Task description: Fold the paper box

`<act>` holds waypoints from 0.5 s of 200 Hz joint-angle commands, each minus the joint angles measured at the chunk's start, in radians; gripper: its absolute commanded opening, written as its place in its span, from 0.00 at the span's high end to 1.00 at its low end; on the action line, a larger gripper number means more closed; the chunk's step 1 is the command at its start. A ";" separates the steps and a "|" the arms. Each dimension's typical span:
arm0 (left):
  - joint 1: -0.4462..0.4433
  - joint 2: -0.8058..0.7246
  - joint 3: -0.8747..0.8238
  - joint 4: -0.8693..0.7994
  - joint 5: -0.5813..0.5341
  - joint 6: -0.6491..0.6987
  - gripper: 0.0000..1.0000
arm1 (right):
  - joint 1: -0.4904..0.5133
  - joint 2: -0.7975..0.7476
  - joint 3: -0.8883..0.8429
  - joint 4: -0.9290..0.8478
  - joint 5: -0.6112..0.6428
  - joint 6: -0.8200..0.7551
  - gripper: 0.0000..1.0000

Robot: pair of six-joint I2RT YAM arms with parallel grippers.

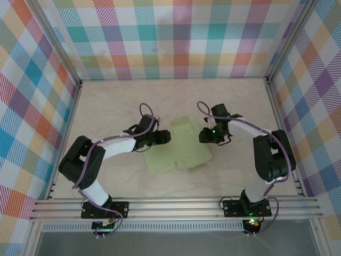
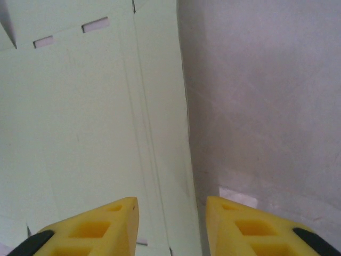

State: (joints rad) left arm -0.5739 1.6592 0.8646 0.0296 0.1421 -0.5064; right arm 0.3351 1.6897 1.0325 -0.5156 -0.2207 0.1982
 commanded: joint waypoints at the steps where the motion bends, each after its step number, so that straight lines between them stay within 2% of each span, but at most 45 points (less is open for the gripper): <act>1: -0.004 0.029 -0.016 0.050 0.017 -0.047 0.43 | 0.008 0.028 0.043 0.002 -0.018 -0.030 0.64; 20: -0.004 0.041 -0.019 0.046 0.010 -0.055 0.48 | 0.008 0.019 0.046 0.002 0.008 -0.022 0.63; 37: -0.004 0.038 -0.033 0.041 -0.013 -0.050 0.53 | -0.001 -0.017 0.027 0.019 0.051 0.001 0.57; 48: -0.004 0.041 -0.041 0.042 -0.025 -0.047 0.56 | -0.020 -0.029 0.013 0.033 0.041 0.021 0.51; 64: -0.004 0.056 -0.048 0.047 -0.026 -0.047 0.62 | -0.033 -0.027 0.003 0.041 0.011 0.024 0.48; 85: -0.004 0.082 -0.049 0.056 -0.018 -0.056 0.66 | -0.033 -0.002 -0.002 0.054 -0.042 0.012 0.49; 100: -0.004 0.089 -0.051 0.059 -0.019 -0.062 0.68 | -0.033 0.018 0.003 0.057 -0.062 0.011 0.56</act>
State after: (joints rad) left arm -0.5739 1.7237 0.8318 0.0681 0.1299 -0.5591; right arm 0.3038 1.6917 1.0454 -0.4824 -0.2203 0.2073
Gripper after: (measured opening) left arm 0.336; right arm 0.490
